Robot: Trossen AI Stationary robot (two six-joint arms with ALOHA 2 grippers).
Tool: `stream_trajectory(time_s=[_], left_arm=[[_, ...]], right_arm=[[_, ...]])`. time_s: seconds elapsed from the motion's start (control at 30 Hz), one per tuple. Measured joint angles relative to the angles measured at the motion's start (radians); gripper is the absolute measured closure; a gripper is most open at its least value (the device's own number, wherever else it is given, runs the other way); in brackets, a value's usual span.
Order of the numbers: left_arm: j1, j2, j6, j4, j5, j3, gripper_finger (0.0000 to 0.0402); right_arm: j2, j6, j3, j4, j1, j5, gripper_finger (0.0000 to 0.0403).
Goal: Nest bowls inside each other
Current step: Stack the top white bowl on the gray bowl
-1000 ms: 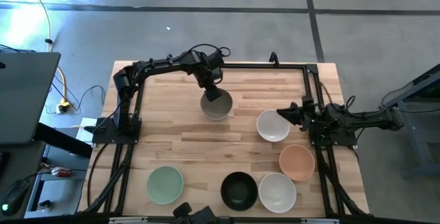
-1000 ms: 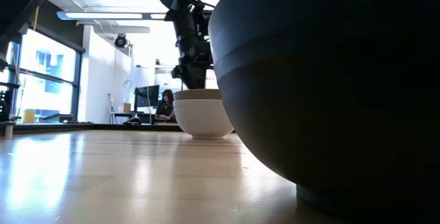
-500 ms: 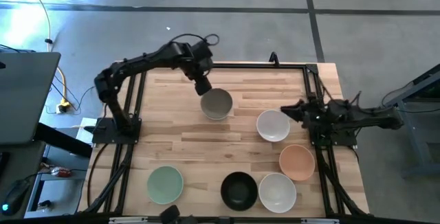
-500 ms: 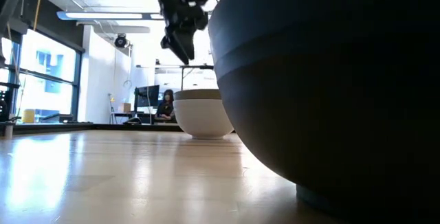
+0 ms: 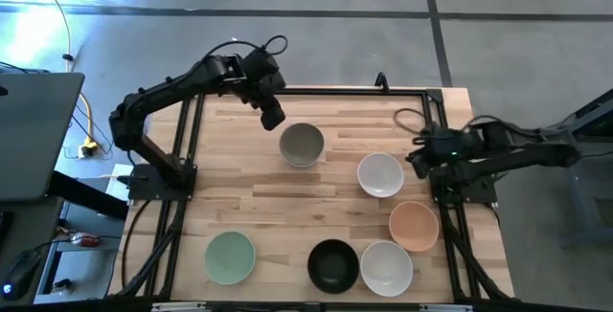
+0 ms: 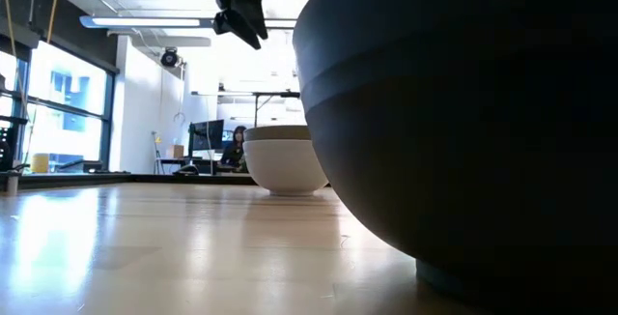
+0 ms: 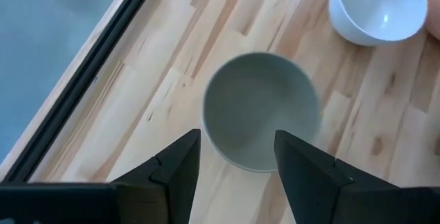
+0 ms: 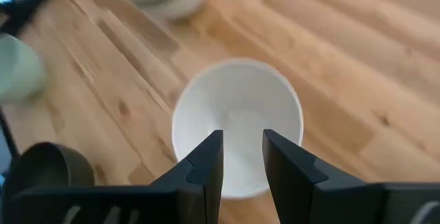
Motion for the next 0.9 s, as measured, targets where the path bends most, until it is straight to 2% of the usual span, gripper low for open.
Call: stream_trajectory(time_s=[0.17, 0.37, 0.57, 0.9], left_arm=[[-0.027, -0.023, -0.016, -0.007, -0.013, 0.0, 0.0224], [-0.048, -0.043, -0.017, -0.046, -0.043, 0.0, 0.0224], [-0.064, -0.059, -0.017, -0.125, -0.089, -0.001, 0.0224], [-0.076, -0.106, -0.017, -0.125, -0.098, -0.001, 0.0224]], right_arm=[[0.17, 0.11, 0.055, -0.065, -0.04, -0.071, 0.0308], [0.331, 0.129, 0.095, -0.138, -0.097, -0.081, 0.0308], [0.423, 0.128, 0.094, -0.173, -0.141, -0.127, 0.0308], [0.514, 0.13, 0.093, -0.173, -0.142, -0.159, 0.0308]])
